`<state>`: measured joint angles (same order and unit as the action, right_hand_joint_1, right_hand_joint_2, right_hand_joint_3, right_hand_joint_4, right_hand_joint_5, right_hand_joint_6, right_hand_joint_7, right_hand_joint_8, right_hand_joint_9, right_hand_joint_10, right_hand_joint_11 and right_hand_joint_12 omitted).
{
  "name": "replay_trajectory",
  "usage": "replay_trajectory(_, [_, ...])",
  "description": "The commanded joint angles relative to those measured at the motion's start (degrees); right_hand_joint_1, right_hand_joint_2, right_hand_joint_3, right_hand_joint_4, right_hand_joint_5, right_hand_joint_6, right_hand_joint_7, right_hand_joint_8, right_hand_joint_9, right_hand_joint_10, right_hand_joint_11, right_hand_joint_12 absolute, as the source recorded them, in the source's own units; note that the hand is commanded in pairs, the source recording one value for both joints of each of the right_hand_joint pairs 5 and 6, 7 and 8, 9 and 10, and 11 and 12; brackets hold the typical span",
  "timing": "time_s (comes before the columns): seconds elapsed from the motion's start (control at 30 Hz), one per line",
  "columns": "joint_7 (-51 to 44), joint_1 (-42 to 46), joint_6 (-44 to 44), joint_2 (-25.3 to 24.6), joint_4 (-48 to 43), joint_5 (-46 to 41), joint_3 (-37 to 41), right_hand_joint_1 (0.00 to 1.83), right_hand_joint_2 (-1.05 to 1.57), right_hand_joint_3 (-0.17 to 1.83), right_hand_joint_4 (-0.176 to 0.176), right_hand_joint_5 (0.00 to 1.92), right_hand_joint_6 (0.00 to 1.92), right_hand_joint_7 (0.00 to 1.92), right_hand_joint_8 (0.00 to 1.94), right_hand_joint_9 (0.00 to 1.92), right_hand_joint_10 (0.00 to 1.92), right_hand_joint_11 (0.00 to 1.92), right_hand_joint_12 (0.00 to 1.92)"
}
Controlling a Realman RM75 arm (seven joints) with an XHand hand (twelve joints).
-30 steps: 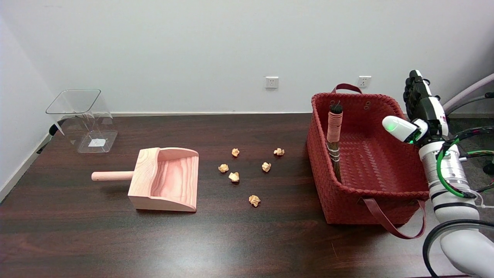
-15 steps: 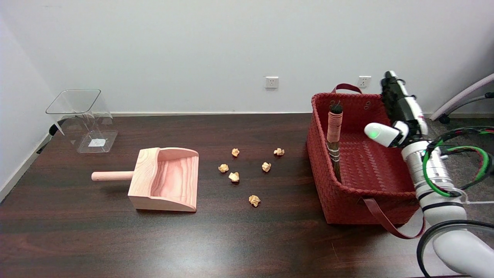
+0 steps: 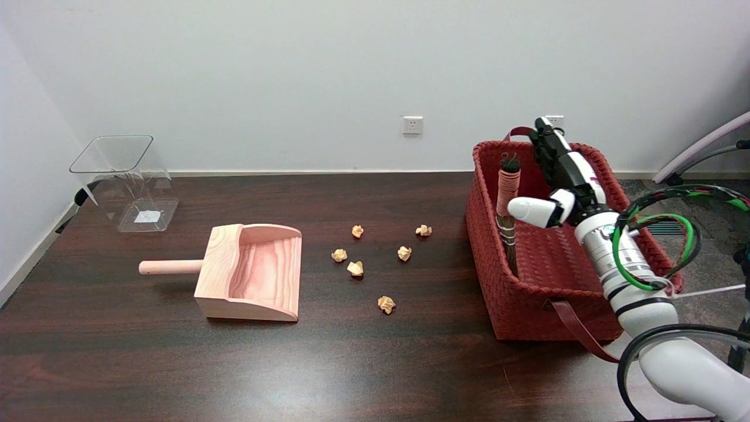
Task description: Pick up the broom in the basket.
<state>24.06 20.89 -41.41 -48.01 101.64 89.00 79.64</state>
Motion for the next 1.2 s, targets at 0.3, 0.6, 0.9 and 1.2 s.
replay_trajectory(0.3, [-5.19,-3.49,3.09,0.52,0.31,4.61,-4.93,1.13,-0.71,1.17,0.000,0.00,0.00,0.09,0.09,0.00,0.00,0.00,0.00])
replay_trajectory(0.6, [-4.86,-2.06,3.15,0.10,0.26,4.69,-5.34,1.14,-0.74,1.22,0.000,0.00,0.00,0.20,0.20,0.00,0.00,0.00,0.00])
replay_trajectory(0.9, [-4.71,0.52,3.23,-1.02,2.39,4.69,-5.41,1.14,-0.68,1.21,0.000,0.08,0.08,0.31,0.31,0.08,0.08,0.08,0.08])
replay_trajectory(1.2, [-4.71,0.80,2.80,-1.24,3.59,5.33,-5.41,1.16,-0.50,1.11,0.000,0.21,0.21,0.61,0.61,0.21,0.21,0.21,0.21])
